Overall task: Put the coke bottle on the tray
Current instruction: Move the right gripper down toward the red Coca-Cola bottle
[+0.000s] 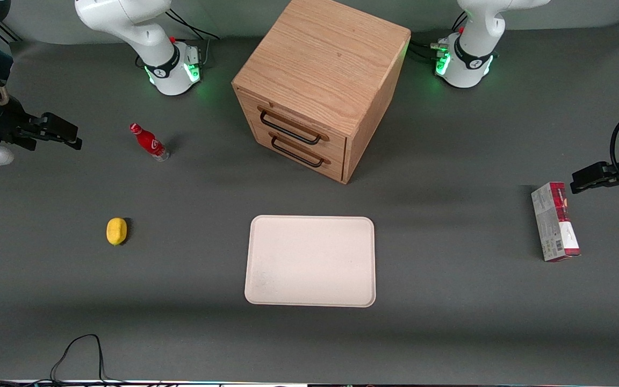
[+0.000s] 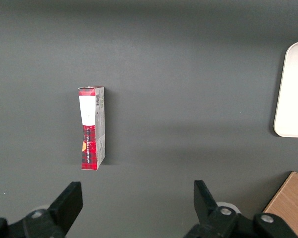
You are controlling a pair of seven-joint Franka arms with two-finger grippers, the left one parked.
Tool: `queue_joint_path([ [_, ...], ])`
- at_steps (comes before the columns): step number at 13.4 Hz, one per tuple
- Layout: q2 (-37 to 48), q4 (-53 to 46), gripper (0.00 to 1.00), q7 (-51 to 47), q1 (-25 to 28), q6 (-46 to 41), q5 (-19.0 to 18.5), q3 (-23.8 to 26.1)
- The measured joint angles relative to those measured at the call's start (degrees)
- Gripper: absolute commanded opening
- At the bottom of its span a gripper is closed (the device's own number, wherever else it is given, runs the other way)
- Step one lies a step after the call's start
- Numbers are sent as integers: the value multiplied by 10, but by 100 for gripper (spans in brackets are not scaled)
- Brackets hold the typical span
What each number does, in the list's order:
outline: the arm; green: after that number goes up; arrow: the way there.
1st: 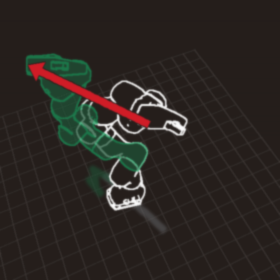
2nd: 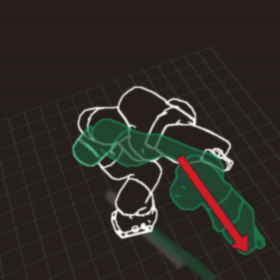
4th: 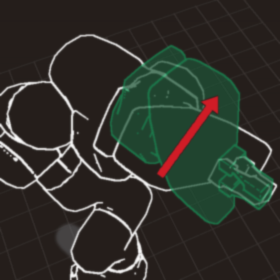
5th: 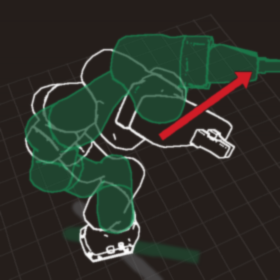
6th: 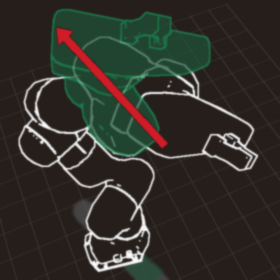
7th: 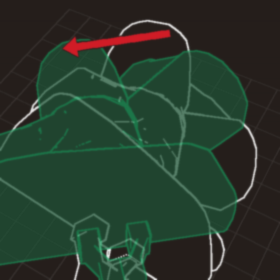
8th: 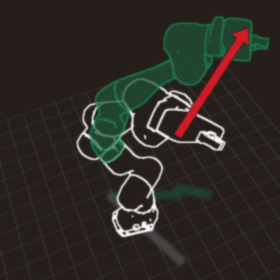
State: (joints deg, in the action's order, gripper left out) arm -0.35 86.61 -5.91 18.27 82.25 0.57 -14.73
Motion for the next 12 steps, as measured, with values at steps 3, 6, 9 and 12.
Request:
queue_joint_path([
  [3,0,-3,100,0,0,-4,0,-1],
  [6,0,2,100,0,-1,-35,0,-1],
  [9,34,95,100,1,-2,-2,-2,-10],
  [12,146,309,100,1,-4,125,-42,-15],
])
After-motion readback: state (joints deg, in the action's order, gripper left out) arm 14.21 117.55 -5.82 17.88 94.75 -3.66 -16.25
